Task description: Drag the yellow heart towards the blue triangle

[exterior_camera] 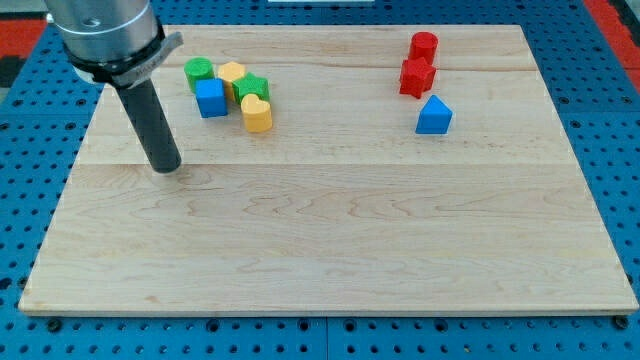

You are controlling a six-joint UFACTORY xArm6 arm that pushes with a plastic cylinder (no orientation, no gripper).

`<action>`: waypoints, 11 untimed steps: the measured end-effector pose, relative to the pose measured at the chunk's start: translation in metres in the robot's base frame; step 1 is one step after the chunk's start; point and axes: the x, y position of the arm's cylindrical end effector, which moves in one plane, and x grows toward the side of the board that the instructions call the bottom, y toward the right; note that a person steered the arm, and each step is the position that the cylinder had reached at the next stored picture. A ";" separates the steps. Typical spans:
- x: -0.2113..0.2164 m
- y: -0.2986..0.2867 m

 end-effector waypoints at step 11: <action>-0.040 0.233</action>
